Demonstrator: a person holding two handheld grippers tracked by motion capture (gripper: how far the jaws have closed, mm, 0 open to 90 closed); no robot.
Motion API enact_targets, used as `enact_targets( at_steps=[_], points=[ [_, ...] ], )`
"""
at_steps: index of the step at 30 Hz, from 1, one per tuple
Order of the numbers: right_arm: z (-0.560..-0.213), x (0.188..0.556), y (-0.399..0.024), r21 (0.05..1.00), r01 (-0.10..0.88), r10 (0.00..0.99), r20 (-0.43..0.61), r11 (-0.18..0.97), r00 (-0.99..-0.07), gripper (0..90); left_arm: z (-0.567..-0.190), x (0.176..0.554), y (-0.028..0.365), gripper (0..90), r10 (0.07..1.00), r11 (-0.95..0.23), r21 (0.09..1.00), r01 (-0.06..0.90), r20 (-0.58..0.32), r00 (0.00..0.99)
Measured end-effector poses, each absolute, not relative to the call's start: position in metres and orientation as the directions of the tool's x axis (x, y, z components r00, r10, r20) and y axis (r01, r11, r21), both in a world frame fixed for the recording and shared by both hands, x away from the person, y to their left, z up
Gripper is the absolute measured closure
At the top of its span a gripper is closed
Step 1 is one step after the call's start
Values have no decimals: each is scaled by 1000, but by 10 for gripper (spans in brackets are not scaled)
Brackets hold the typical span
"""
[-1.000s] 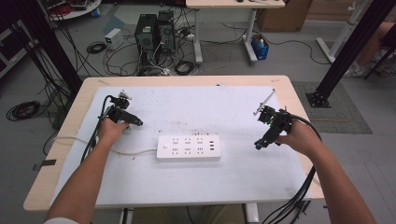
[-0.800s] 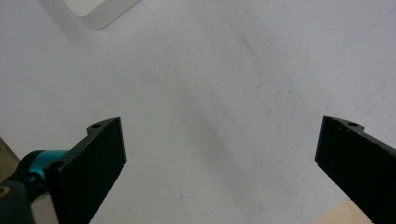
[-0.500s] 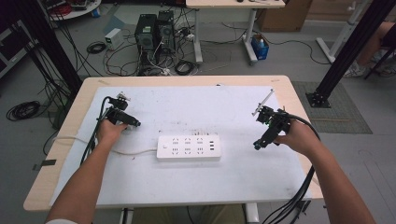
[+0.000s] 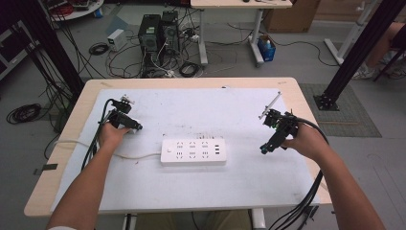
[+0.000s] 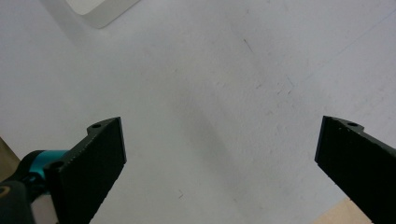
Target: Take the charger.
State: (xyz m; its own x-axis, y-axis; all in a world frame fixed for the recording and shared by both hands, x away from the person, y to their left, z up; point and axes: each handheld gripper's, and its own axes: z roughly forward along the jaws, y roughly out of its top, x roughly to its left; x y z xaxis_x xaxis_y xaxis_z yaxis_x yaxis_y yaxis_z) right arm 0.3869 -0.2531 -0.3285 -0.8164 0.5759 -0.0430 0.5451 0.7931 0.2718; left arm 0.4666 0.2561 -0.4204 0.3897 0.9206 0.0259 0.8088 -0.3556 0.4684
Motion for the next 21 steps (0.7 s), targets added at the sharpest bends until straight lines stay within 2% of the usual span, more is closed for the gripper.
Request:
enact_targets(
  at_steps=[3,21],
  points=[
    [-328,387,-252,278,541,573,-44,794,-818,13,-419,464,254,425,913,-379,473,795,49,406],
    [-324,379,-249,294,524,562,-57,799,-825,15,-371,433,261,425,851,-425,605,674,13,525]
  ],
)
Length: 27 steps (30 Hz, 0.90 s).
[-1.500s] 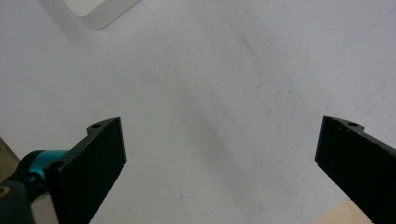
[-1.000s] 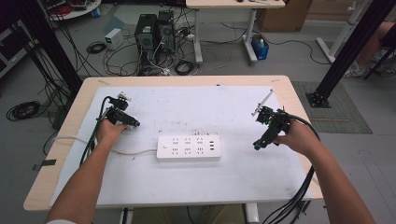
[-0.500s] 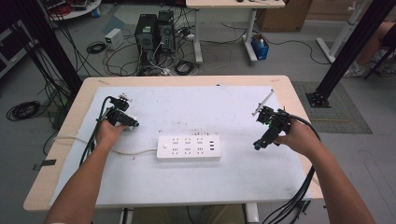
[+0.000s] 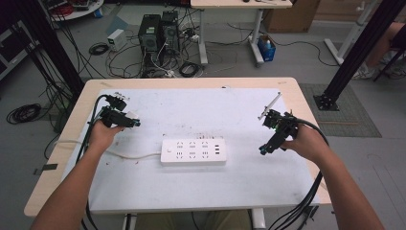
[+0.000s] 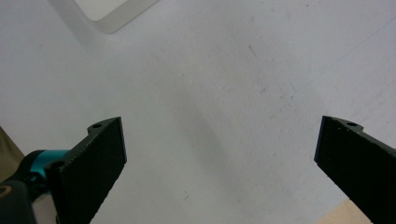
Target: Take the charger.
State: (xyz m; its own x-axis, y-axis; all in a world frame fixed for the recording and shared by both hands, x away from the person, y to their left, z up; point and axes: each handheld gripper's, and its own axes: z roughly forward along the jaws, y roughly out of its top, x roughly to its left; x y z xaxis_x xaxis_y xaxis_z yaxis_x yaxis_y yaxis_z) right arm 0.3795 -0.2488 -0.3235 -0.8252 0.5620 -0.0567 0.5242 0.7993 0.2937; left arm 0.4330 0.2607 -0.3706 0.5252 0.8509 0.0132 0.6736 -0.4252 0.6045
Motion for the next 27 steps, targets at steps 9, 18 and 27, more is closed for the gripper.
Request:
enact_targets(
  at_steps=[9,18,27],
  points=[
    [-320,373,-245,295,520,559,-60,801,-827,15,-342,414,257,425,779,-490,640,592,16,627],
    [-319,368,-243,294,508,547,-67,810,-834,15,-318,398,247,425,678,-559,662,500,17,735],
    [-317,364,-241,295,503,543,-71,813,-837,15,-297,383,234,425,594,-606,672,425,28,804]
  ],
)
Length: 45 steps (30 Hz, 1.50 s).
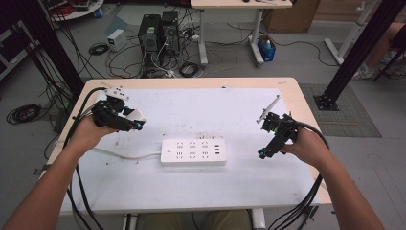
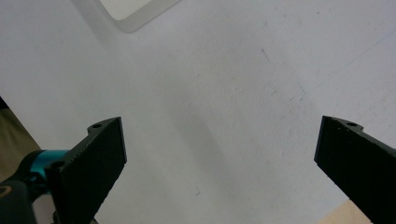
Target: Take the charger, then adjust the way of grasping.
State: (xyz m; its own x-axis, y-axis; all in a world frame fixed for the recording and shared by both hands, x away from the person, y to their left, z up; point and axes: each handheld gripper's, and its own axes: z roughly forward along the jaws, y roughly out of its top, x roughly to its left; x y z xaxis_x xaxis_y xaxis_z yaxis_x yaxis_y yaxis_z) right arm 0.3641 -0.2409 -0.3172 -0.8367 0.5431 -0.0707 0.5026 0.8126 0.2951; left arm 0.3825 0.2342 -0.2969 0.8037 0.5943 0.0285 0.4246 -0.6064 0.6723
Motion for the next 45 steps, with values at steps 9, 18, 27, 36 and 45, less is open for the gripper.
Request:
enact_targets(
  at_steps=[9,18,27,36,45],
  points=[
    [-315,363,-236,300,485,528,-76,821,-846,15,-292,368,226,425,537,-629,681,374,33,843],
    [-314,359,-230,287,478,522,-97,830,-847,15,-287,359,223,425,532,-635,680,366,42,845],
    [-308,357,-225,322,500,559,-122,804,-820,15,-281,356,215,425,507,-653,678,338,59,860],
    [-307,353,-221,388,555,624,-70,736,-778,15,-278,358,196,425,446,-675,677,294,56,893],
    [-300,344,-209,461,571,649,-15,679,-760,15,-280,356,170,424,363,-705,672,227,67,929]
  ],
)
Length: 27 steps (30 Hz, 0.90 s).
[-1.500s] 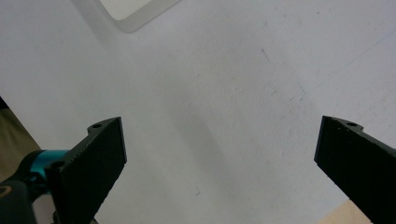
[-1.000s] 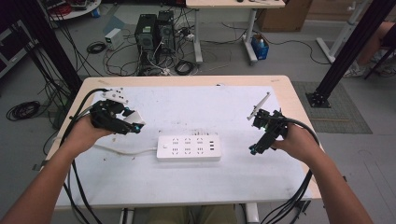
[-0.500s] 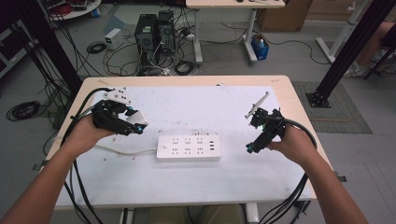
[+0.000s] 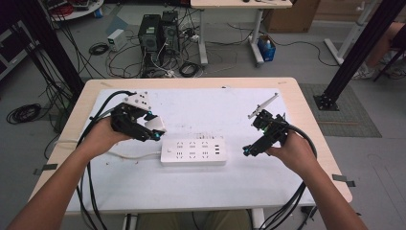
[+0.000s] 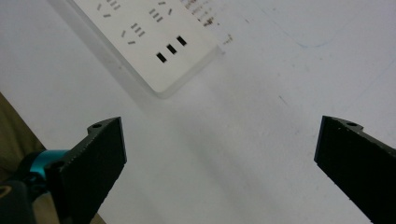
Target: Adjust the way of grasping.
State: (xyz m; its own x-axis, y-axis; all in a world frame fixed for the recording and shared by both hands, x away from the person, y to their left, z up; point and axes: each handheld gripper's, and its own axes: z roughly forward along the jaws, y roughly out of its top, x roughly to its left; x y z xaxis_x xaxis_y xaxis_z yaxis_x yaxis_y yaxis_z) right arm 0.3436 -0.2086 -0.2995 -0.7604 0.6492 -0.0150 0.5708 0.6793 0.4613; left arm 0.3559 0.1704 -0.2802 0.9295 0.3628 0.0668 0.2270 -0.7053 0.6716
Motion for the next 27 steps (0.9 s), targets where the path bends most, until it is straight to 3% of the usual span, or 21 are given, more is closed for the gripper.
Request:
enact_targets(
  at_steps=[5,15,21,27],
  points=[
    [-297,339,-201,515,580,644,69,631,-762,15,-281,351,154,425,292,-725,667,173,71,954],
    [-300,340,-194,608,663,601,350,437,-718,15,-285,343,127,425,201,-731,678,76,107,974],
    [-307,346,-189,600,737,532,532,312,-659,15,-291,343,113,425,175,-724,688,57,103,979],
    [-313,349,-187,572,783,485,627,244,-610,15,-297,343,98,425,152,-727,685,42,101,983]
  ],
)
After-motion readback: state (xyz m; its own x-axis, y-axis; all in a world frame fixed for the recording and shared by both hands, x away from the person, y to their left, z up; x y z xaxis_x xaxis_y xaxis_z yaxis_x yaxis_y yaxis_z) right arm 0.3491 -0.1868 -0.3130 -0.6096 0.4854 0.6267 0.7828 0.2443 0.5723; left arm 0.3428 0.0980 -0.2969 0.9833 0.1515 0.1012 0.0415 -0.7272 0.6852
